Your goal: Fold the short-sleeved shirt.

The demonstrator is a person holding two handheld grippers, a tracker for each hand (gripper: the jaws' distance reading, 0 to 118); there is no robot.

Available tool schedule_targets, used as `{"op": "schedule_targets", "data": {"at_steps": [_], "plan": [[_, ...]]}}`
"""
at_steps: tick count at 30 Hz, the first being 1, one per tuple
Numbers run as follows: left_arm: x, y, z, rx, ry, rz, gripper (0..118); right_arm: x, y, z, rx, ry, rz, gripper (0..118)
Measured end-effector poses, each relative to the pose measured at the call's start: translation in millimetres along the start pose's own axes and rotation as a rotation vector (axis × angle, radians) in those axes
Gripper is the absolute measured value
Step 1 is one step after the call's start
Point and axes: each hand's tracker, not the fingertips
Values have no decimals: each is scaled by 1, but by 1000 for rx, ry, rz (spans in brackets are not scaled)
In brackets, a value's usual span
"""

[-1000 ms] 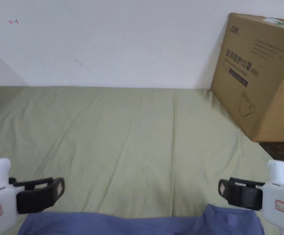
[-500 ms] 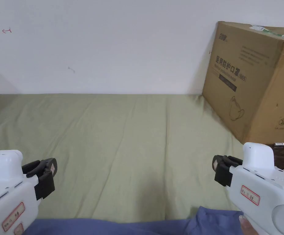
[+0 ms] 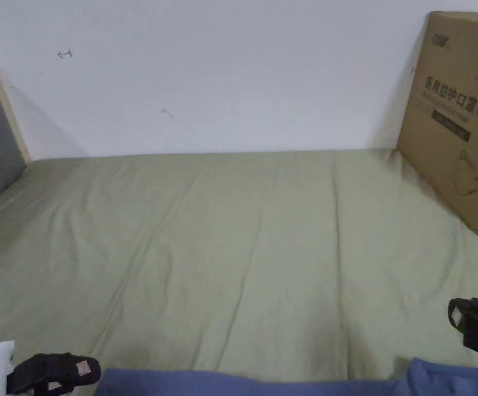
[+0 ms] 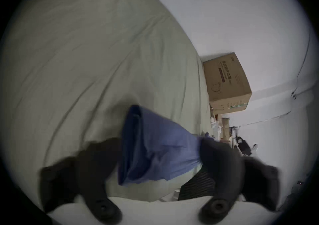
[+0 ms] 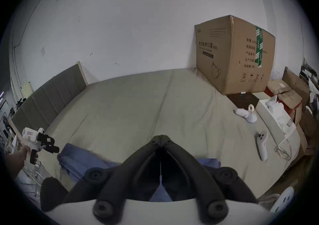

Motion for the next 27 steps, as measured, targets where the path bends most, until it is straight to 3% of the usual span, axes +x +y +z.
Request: {"op": "schedule_targets", "data": {"at_steps": [1,7,10,13,15,16,17,18,19,21,22,23,24,27], "plan": [[-10,-1,-5,-13,-51,35,118,0,-1,-2,-14,1,-1,0],[-55,-5,-35,-66,-177,101,118,-21,7,-11,-61,-26,88,0],[-54,2,-52,-90,-377,109,118,-34,13,-16,-74,-25,119,0],[-52,-1,-84,-254,-506,205,118,-40,18,-25,-81,-8,163,0],[-45,1,-90,-278,-468,104,117,-47,21,-27,-79,8,179,0],[-28,-10,-88,-280,-451,76,110,-51,23,-27,-77,18,183,0],[-28,-9,-86,-264,-444,101,75,-53,24,-26,-77,30,184,0],[-30,-8,-84,-246,-417,122,24,-56,25,-26,-78,48,181,0],[-42,-2,-84,-221,-328,141,8,-57,26,-27,-80,61,174,0],[-60,-1,-84,-228,-65,108,8,-57,25,-26,-83,73,169,0],[-53,-3,-75,-195,-268,179,8,-57,25,-26,-84,77,167,0],[-40,-1,-67,-177,-255,157,8,-57,24,-27,-84,80,166,0],[-33,0,-72,-181,-89,4,8,-57,23,-27,-83,82,163,0],[-2,-1,-42,-130,-1,-79,8,-48,21,-26,-90,92,138,0]]}}
